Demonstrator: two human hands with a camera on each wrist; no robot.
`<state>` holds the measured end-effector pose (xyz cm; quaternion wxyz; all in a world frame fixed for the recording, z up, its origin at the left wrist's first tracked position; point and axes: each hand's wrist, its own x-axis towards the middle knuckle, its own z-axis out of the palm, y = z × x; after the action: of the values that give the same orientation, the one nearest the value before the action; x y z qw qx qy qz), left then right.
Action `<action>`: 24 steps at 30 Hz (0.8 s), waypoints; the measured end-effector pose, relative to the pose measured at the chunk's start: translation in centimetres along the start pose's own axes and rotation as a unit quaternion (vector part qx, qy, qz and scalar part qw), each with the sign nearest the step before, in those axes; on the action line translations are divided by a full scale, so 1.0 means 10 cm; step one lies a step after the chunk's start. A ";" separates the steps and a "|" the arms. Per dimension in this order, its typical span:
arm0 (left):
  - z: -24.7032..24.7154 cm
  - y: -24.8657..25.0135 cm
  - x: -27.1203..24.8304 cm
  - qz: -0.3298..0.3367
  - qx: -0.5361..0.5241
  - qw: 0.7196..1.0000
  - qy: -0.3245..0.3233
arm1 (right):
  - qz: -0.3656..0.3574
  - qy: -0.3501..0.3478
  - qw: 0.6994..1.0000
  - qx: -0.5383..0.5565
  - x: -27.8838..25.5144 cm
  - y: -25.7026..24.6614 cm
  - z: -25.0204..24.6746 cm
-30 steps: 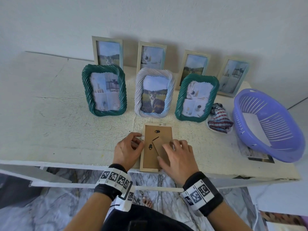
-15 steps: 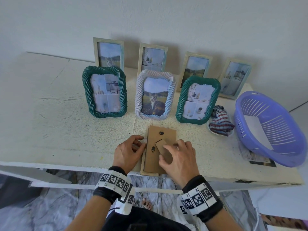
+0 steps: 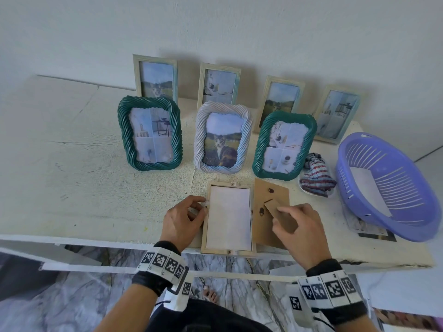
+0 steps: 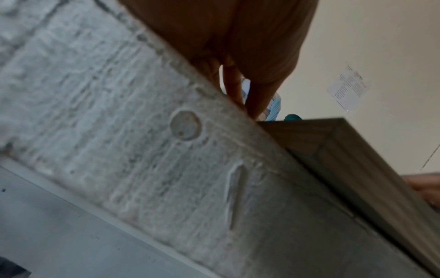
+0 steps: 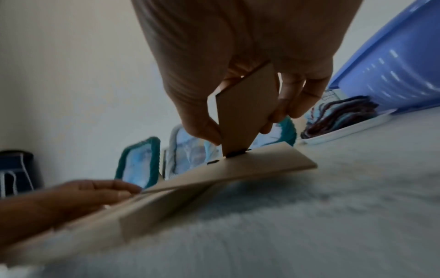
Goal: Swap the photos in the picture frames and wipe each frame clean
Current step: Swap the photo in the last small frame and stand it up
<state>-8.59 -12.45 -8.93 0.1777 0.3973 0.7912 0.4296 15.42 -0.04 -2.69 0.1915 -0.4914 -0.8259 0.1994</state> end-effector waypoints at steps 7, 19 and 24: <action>-0.02 -0.03 -0.01 0.003 -0.012 1.000 -0.014 | 0.007 -0.110 0.983 -0.146 -0.07 0.12 0.17; -0.02 -0.01 -0.02 0.006 -0.017 1.000 -0.014 | -0.087 -0.277 0.940 -0.181 0.03 -0.61 0.63; -0.02 -0.01 -0.01 0.007 -0.020 1.000 -0.014 | -0.083 -0.290 0.932 -0.201 0.11 -0.60 0.68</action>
<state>-8.69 -12.69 -8.93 0.1934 0.4047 0.7775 0.4408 7.08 -2.66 -5.19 -0.1430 -0.3698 -0.9063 0.1461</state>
